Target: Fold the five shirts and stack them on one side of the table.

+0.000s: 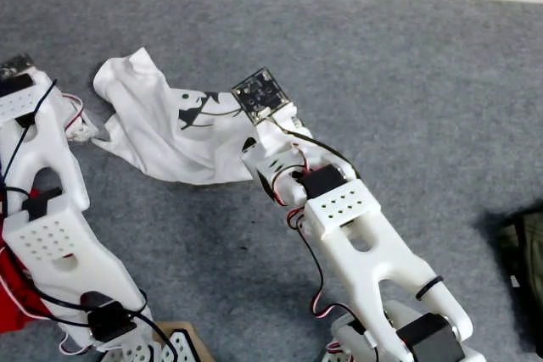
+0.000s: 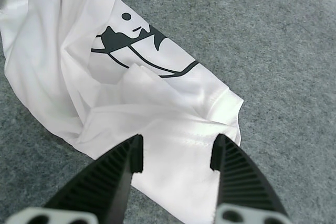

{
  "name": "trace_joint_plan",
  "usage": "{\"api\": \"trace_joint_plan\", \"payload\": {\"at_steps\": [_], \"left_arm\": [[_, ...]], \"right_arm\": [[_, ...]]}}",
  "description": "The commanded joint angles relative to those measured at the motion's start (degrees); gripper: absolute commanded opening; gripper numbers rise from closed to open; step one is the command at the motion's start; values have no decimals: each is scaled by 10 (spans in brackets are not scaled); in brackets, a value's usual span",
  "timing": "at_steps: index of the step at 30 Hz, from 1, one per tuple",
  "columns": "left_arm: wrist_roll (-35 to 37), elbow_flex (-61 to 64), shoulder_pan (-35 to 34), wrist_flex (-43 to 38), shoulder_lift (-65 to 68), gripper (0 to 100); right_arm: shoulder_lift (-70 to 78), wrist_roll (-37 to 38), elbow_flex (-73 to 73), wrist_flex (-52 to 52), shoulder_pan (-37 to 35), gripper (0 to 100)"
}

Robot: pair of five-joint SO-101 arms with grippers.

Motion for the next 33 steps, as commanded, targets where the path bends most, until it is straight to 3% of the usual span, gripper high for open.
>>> {"api": "trace_joint_plan", "payload": {"at_steps": [1,11,22,25,28,33], "left_arm": [[-6,-2,-1,2,-30,218],[-6,-7,31,-65,70,217],[-7,-7,65,-67,73,213],[-18,-6,83,-68,74,149],[-69,-7,98,-82,74,7],[-78,-7,105,-84,74,4]], "right_arm": [[-9,-14,-3,-11,7,221],[-9,-18,-3,-11,7,221],[-9,-18,-2,-9,1,221],[-10,-16,8,-11,-7,221],[-10,-15,12,-11,-12,221],[-15,-15,12,-11,-11,221]]}}
